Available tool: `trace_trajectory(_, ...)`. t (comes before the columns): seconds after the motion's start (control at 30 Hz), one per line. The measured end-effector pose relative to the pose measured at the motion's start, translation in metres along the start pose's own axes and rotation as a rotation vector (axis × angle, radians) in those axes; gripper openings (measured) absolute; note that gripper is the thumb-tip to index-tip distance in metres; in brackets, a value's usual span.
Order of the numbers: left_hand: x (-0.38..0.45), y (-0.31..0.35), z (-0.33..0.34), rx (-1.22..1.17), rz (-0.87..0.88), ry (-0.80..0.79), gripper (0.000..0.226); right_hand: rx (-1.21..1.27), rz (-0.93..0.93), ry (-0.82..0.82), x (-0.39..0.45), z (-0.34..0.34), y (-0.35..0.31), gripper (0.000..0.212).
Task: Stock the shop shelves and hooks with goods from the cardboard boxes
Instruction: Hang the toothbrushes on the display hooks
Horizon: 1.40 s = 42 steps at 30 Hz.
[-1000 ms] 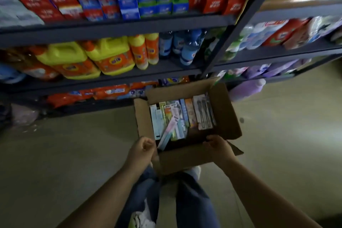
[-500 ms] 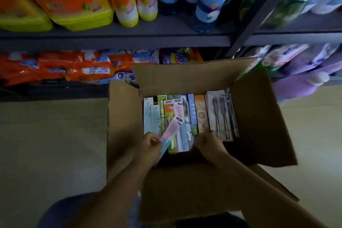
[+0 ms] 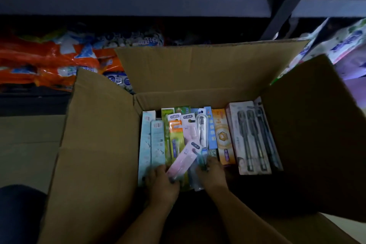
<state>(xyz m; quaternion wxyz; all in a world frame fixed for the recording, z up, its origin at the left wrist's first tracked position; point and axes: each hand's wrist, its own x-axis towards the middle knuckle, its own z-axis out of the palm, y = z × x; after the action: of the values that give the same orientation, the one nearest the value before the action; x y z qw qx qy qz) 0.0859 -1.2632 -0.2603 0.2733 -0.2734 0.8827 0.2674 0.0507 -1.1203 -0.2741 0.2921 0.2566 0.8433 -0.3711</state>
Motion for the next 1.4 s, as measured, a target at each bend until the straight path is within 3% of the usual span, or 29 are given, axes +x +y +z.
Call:
trace_trajectory(0.17, 0.003, -0.008, -0.003, -0.277, 0.028, -0.146, 0.012, 0.054, 0.002, 0.003, 0.006, 0.0, -0.004, 0.053)
trace_trajectory(0.3, 0.005, -0.007, -0.007, -0.386, 0.054, -0.079, 0.008, 0.062, -0.007, 0.05, 0.012, 0.004, -0.002, 0.039)
trace_trajectory(0.47, -0.002, -0.002, -0.018, -0.58, -0.041, -0.027, 0.012, 0.048, -0.095, 0.003, 0.008, -0.005, -0.013, 0.031)
trace_trajectory(0.6, -0.002, 0.013, -0.035, -0.743, 0.017, -0.029, 0.013, 0.191, -0.085, -0.069, 0.007, -0.018, -0.022, 0.029)
trace_trajectory(0.8, 0.006, 0.031, -0.061, -0.95, 0.025, -0.135, 0.012, 0.466, -0.142, -0.34, -0.004, -0.041, -0.051, 0.017)
trace_trajectory(1.03, 0.016, 0.021, -0.069, -0.993, -0.001, -0.154, 0.012, 0.629, -0.13, -0.52, -0.022, -0.046, -0.069, 0.022)
trace_trajectory(1.3, 0.002, 0.025, -0.078, -1.071, 0.141, -0.343, 0.026, 0.688, -0.136, -0.507, -0.035, -0.032, -0.066, 0.024)
trace_trajectory(1.4, 0.0, 0.023, -0.079, -1.085, 0.155, -0.427, 0.034, 0.857, -0.091, -0.508, -0.038, -0.027, -0.065, 0.025)
